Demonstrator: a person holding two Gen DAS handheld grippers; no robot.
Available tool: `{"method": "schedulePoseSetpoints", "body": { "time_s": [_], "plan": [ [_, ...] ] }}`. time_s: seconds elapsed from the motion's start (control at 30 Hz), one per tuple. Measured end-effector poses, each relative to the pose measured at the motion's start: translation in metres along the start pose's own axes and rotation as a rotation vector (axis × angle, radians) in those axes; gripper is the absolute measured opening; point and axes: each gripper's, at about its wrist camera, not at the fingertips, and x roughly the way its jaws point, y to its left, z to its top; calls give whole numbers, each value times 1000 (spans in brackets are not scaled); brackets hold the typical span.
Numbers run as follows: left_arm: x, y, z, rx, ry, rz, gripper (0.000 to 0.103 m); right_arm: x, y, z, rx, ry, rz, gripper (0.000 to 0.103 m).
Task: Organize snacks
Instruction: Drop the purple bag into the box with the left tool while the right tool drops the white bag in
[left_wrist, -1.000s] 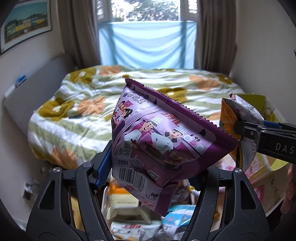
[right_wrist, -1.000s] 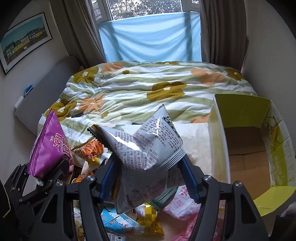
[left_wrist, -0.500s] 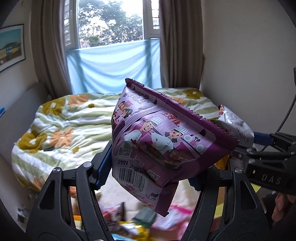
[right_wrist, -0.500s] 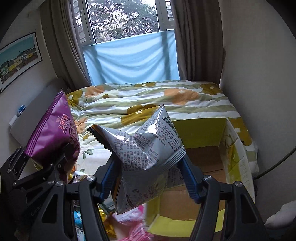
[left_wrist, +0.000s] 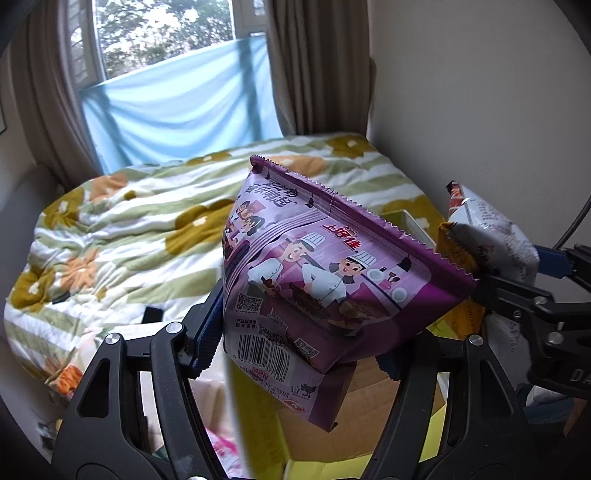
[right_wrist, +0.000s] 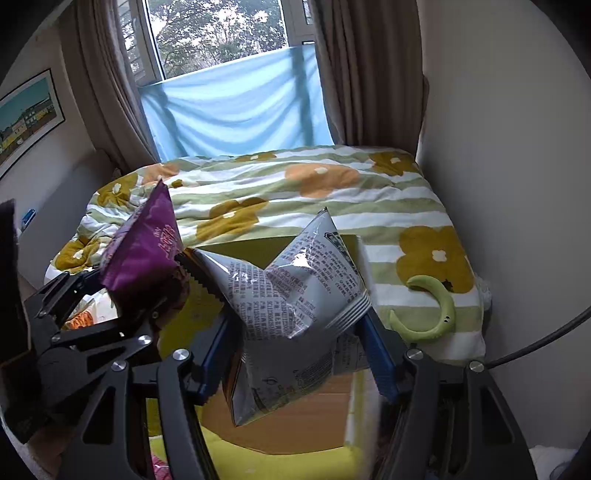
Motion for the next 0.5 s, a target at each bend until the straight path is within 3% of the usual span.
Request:
{"method": "schedulePoseSetpoints", "body": {
  "time_s": [0.1, 0.13, 0.17, 0.5],
  "plan": [
    [24, -12, 2, 9, 68, -29, 74, 6, -16, 0, 25, 18, -3, 62],
    [29, -14, 1, 7, 81, -21, 92, 8, -19, 0, 31, 22, -5, 62],
    [31, -15, 0, 5, 86, -12, 102, 10, -22, 1, 36, 25, -6, 62],
    [20, 22, -27, -59, 138, -53, 102, 23, -14, 1, 23, 59, 25, 62]
  ]
}}
